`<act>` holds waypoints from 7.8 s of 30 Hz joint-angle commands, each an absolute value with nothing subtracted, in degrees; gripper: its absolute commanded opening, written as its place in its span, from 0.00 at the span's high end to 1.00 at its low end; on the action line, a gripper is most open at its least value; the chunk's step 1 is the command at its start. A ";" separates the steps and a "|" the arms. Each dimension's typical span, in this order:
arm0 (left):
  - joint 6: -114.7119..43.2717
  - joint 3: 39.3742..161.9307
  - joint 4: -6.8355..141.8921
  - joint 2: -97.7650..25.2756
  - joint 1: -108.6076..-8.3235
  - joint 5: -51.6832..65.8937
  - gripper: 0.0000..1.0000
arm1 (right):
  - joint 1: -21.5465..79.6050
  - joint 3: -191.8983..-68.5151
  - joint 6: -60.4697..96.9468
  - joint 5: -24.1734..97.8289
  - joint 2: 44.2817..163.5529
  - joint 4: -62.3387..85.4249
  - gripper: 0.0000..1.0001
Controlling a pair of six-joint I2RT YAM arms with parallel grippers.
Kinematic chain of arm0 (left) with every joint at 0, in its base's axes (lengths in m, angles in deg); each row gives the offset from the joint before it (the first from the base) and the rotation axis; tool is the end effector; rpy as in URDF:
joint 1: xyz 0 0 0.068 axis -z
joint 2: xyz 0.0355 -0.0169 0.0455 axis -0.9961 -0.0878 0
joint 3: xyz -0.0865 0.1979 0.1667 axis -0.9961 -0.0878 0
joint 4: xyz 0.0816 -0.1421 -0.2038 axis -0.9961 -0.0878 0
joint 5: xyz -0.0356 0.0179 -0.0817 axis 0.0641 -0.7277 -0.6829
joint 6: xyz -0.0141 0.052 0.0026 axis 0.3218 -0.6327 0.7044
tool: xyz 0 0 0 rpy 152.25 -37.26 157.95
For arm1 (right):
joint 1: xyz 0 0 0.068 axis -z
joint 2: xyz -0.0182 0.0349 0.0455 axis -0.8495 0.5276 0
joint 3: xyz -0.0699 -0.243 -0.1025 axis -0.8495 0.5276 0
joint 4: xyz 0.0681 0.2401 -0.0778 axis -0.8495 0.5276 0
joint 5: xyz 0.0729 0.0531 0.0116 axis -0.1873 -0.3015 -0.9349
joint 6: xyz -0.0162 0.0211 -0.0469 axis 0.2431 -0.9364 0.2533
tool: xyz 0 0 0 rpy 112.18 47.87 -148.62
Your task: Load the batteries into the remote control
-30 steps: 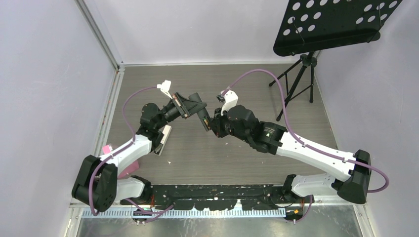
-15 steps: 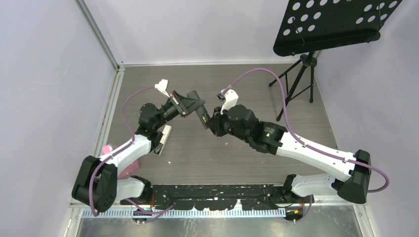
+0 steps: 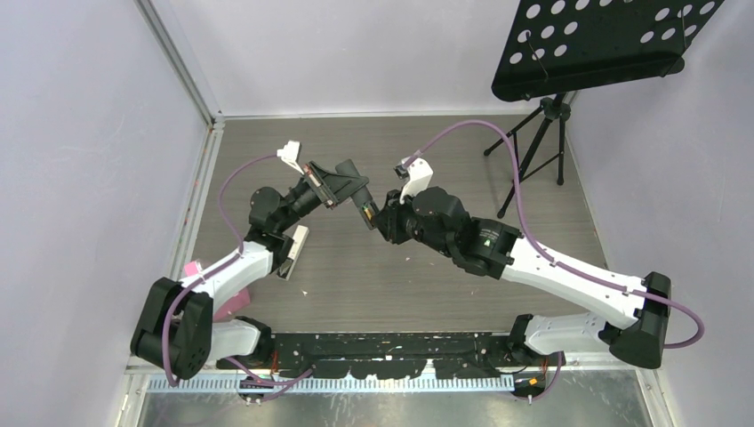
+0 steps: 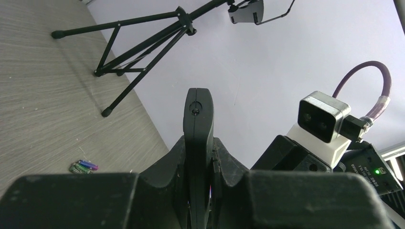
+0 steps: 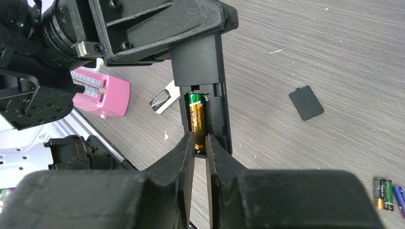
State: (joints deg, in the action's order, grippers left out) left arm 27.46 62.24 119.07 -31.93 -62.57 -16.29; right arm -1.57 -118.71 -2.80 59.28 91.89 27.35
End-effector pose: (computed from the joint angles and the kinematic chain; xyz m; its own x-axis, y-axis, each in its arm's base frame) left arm 0.2385 -0.1185 0.2916 -0.6940 -0.6023 -0.3945 0.4582 0.0533 -0.8873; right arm 0.1469 0.2336 0.3594 -0.4961 0.0462 -0.8670 -0.5465 0.7594 0.3531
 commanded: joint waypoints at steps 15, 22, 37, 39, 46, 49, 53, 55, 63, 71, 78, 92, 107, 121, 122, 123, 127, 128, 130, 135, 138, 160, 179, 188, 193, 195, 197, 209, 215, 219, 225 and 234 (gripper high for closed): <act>7.26 63.74 106.73 -32.94 -63.95 -21.72 1.00 | 7.05 -121.28 -6.68 64.84 85.23 40.20 0.41; 4.88 61.51 102.83 -29.30 -63.96 -20.79 1.00 | 19.84 -114.06 -7.95 64.72 92.72 47.52 0.43; 3.90 62.03 100.32 -28.75 -63.96 -23.74 1.00 | 29.57 -110.35 -4.79 63.01 110.84 43.83 0.57; 3.85 62.42 100.02 -28.77 -63.96 -24.04 0.99 | 29.54 -110.19 -5.36 59.60 111.21 42.24 0.60; 4.43 63.29 100.26 -29.10 -63.96 -24.29 0.96 | 29.26 -109.46 -5.72 55.69 111.85 39.94 0.71; 4.56 63.83 100.42 -29.32 -63.96 -24.79 0.95 | 28.95 -109.48 -4.60 54.34 113.00 39.42 0.76; 4.58 64.00 100.34 -29.53 -63.96 -25.04 0.93 | 28.33 -109.82 -3.96 53.90 114.60 39.19 0.76; 4.56 64.05 100.32 -29.66 -63.96 -24.94 0.93 | 28.07 -110.02 -3.87 54.28 115.42 39.25 0.76; 4.80 64.05 100.65 -30.53 -63.96 -24.74 0.92 | 27.36 -108.92 -3.61 55.97 117.45 38.52 0.82; 5.43 64.27 101.21 -31.31 -63.96 -24.22 0.92 | 24.35 -109.30 -2.52 59.45 121.01 38.67 0.80; 4.47 64.49 98.50 -30.57 -63.96 -22.69 0.92 | 23.15 -109.53 -4.32 60.88 121.06 38.89 0.91; 3.15 65.24 92.53 -30.36 -63.96 -20.56 0.93 | 17.64 -103.27 -2.53 31.64 88.56 20.25 0.95; 6.55 65.25 95.40 -29.89 -63.96 -22.69 0.93 | 3.32 -106.50 6.10 41.02 84.62 19.69 0.95; 15.84 63.00 99.23 -29.46 -63.92 -19.30 0.98 | -2.04 -111.55 0.22 56.64 91.99 19.94 0.95; 16.66 62.76 99.60 -29.37 -63.92 -19.00 0.98 | -2.43 -112.19 -0.20 57.61 92.50 20.37 0.95; 17.26 62.62 99.85 -29.27 -63.87 -18.74 0.98 | -2.74 -112.80 -0.41 58.32 93.12 20.97 0.95; 18.91 62.73 100.26 -29.11 -63.88 -18.42 0.98 | -3.28 -114.13 -0.28 60.32 94.28 22.56 0.95; 19.29 62.81 100.42 -29.20 -63.92 -18.49 0.98 | -3.28 -114.22 -0.22 60.44 94.30 22.70 0.95; 20.53 62.85 101.18 -29.54 -63.95 -18.80 0.98 | -3.30 -114.52 -0.01 60.29 94.63 22.88 0.94; 24.80 62.58 103.81 -30.13 -63.90 -19.77 0.98 | -3.37 -115.65 0.14 62.78 95.70 24.88 0.92; 25.72 62.79 103.65 -29.90 -63.88 -20.11 0.98 | -3.37 -115.74 0.32 62.95 95.69 24.89 0.91; 32.53 63.20 105.41 -28.60 -63.88 -18.72 0.99 | -3.32 -119.59 -2.83 63.12 97.31 26.55 0.67; 36.20 62.57 104.81 -26.87 -63.89 -16.15 0.97 | -0.42 -114.65 -18.46 62.17 86.43 18.69 0.36; 48.39 61.21 105.19 -25.02 -63.81 -10.96 0.97 | -0.29 -101.83 -27.42 63.58 79.75 -1.00 0.25; 53.44 61.04 104.05 -24.31 -63.19 -9.14 0.97 | -0.29 -100.88 -28.89 57.91 81.78 -10.85 0.25; 56.12 60.51 105.29 -24.38 -62.85 -8.48 0.98 | -0.29 -101.42 -29.68 58.23 82.32 -10.67 0.26; 57.25 60.57 106.59 -24.61 -62.73 -8.40 0.98 | -0.29 -100.88 -30.62 59.12 82.34 -11.36 0.26; 57.98 61.53 109.27 -26.16 -61.50 -8.41 0.98 | -0.29 -100.01 -34.13 59.19 82.83 -13.13 0.51; 57.62 61.53 109.71 -26.35 -61.42 -9.02 0.98 | -0.25 -99.86 -34.95 59.48 83.39 -13.60 0.58; 58.39 61.56 112.54 -27.83 -61.41 -10.30 0.98 | 0.50 -99.59 -36.68 58.49 83.81 -15.09 0.65; 57.81 61.73 113.75 -28.36 -61.32 -11.00 0.99 | 1.46 -99.81 -38.28 57.31 84.89 -14.72 0.69; 45.94 63.03 100.41 -27.32 -62.72 -8.36 1.00 | 1.73 -99.32 -35.03 60.44 83.11 -8.21 0.43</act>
